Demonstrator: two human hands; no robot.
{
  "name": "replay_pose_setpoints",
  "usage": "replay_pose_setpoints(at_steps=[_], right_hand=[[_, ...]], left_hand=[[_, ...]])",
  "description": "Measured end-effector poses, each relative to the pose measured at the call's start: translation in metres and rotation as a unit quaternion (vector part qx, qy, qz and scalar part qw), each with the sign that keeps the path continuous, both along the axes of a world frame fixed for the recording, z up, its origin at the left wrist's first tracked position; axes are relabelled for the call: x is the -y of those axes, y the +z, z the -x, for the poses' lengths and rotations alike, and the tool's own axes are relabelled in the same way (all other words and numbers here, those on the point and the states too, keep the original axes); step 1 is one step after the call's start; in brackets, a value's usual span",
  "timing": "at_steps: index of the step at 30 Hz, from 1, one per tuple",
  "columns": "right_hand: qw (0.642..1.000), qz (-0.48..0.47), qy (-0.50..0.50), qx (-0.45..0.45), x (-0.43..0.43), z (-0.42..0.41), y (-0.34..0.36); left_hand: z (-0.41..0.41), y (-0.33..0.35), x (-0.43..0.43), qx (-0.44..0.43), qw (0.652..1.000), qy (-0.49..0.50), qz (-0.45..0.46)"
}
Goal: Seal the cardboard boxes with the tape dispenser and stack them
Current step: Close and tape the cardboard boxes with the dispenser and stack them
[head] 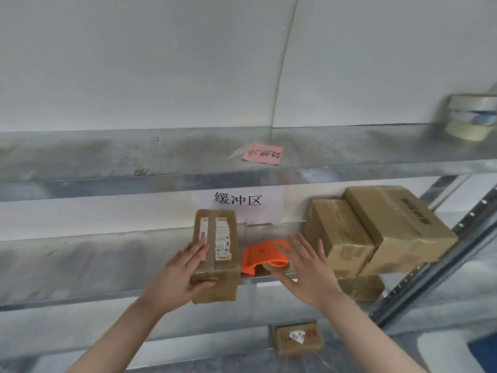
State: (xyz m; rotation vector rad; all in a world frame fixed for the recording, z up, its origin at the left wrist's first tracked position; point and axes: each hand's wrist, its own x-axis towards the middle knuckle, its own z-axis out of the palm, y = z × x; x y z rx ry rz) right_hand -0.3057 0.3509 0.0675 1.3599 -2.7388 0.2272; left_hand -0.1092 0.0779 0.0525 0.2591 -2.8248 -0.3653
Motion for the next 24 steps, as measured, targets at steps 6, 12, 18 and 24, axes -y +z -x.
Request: replay_pose_setpoints(at_steps=[6,12,18,24], right_hand=[[0.996,0.038,-0.067,0.047,-0.048,-0.038,0.028],[0.991,0.042,-0.123,0.036,-0.098,-0.060,0.065],[0.984,0.050,-0.169,0.027,-0.142,-0.055,0.087],[0.981,0.053,-0.186,0.026,-0.177,-0.030,0.097]], left_hand=[[-0.020,0.052,-0.035,-0.013,0.999,-0.014,-0.048],[-0.013,0.090,-0.076,0.007,0.990,-0.061,-0.127],[0.020,0.104,-0.120,-0.018,0.983,-0.097,-0.157],[0.072,0.119,-0.165,-0.018,0.981,-0.114,-0.156]])
